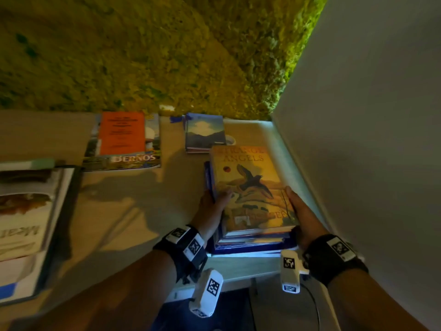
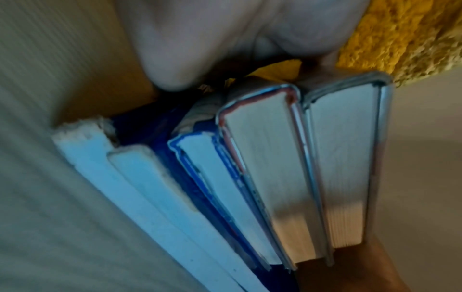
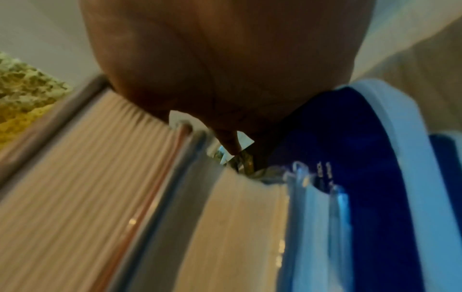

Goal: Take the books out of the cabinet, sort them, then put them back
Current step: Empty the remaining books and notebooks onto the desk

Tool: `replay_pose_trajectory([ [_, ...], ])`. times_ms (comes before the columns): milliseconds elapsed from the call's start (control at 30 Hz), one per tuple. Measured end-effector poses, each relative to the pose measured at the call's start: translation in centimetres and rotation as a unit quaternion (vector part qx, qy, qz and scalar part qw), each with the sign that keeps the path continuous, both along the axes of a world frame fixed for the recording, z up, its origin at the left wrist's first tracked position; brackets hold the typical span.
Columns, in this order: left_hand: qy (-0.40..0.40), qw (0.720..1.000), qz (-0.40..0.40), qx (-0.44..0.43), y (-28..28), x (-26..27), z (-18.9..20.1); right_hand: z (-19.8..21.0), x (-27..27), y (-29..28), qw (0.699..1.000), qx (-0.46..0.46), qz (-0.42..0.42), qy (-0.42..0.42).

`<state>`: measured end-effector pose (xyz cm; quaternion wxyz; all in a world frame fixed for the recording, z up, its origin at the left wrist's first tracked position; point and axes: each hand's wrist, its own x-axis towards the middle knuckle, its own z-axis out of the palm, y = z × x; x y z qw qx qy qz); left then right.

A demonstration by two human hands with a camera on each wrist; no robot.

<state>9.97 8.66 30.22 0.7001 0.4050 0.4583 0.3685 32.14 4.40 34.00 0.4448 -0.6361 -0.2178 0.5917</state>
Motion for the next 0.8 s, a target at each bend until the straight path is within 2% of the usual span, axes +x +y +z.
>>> replay_pose_trajectory([
  [100,0.017,1.000,-0.014,-0.005,1.1,4.0,-0.9,0.4,3.5,0.5,1.000,-0.001,-0.017,-0.008],
  [267,0.032,0.999,-0.032,0.024,1.2,9.0,0.9,0.4,8.5,1.4,0.999,-0.003,-0.046,0.000],
  [400,0.062,0.996,-0.055,0.026,1.1,8.8,1.9,0.7,9.9,1.9,0.999,0.001,-0.028,-0.016],
  [500,0.097,0.989,-0.104,0.031,0.9,7.0,2.0,1.7,9.9,2.8,0.993,0.043,-0.042,-0.105],
  [567,0.109,0.985,-0.136,0.017,0.3,5.1,2.3,2.8,8.9,3.5,0.975,0.091,-0.042,-0.200],
  [633,0.132,0.979,-0.157,0.009,-0.7,2.9,2.2,4.7,6.5,4.2,0.956,0.150,-0.024,-0.251],
  [733,0.170,0.976,-0.134,0.030,-2.0,-1.7,2.1,7.4,-0.1,4.2,0.935,0.229,0.035,-0.269],
  [800,0.186,0.975,-0.107,0.050,-2.8,-5.7,2.7,8.0,-5.7,3.4,0.931,0.247,0.084,-0.255],
])
